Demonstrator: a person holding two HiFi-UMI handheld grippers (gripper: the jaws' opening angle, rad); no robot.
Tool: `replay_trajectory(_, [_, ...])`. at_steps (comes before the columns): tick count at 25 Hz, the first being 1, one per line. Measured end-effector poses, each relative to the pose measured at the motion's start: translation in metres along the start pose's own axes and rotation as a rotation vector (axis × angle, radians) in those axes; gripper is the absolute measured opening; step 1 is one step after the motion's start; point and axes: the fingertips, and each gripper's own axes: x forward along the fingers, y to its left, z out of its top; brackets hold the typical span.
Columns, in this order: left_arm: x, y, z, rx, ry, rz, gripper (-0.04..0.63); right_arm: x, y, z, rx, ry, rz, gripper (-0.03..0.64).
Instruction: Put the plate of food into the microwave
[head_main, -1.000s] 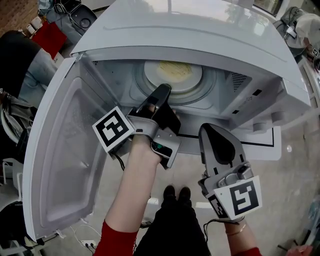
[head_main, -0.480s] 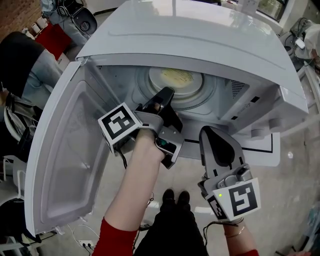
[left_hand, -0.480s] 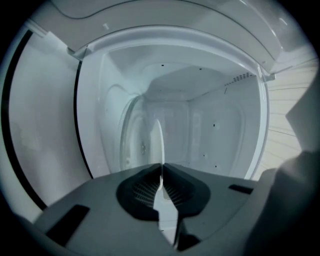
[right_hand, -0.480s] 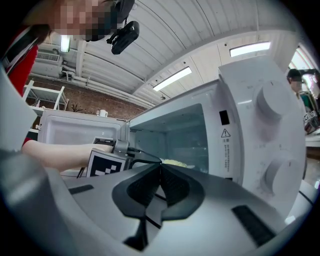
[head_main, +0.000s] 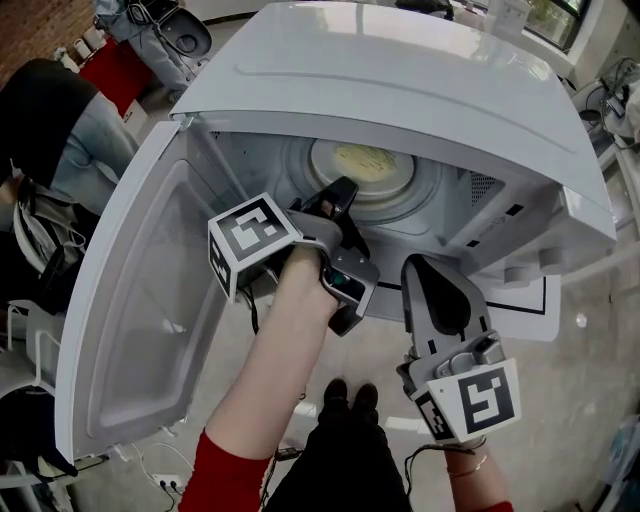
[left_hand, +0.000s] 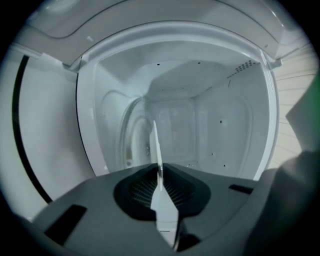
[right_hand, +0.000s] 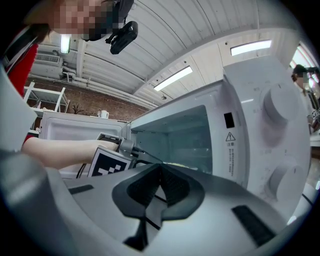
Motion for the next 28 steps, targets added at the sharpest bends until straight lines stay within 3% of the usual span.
replay_trajectory(4, [-0.001, 0.008, 0.008, 0.079, -0.001, 0.063, 0.059, 0.002, -0.001, 0.003, 0.003, -0.001, 0.002, 0.015])
replay_trajectory(11, [-0.001, 0.0, 0.009, 0.339, 0.039, 0.134, 0.068, 0.001, -0.004, 0.001, 0.007, 0.038, 0.0, 0.015])
replay_trajectory(17, [-0.001, 0.002, 0.013, 0.472, 0.056, 0.186, 0.069, 0.006, -0.004, 0.017, 0.0, -0.019, 0.012, 0.015])
replay_trajectory(20, [0.0, 0.002, 0.013, 0.544, 0.074, 0.208, 0.07, 0.005, -0.006, 0.013, -0.007, 0.01, 0.015, 0.015])
replay_trajectory(23, [0.0, 0.004, 0.012, 0.594, 0.088, 0.222, 0.074, 0.003, -0.008, 0.007, 0.01, 0.063, 0.009, 0.015])
replay_trajectory(26, [0.0, 0.005, 0.013, 0.604, 0.094, 0.226, 0.078, 0.007, -0.007, 0.02, -0.004, 0.001, 0.023, 0.015])
replay_trajectory(28, [0.001, 0.005, 0.016, 0.608, 0.097, 0.23, 0.08, 0.005, -0.008, 0.016, -0.011, 0.03, 0.026, 0.015])
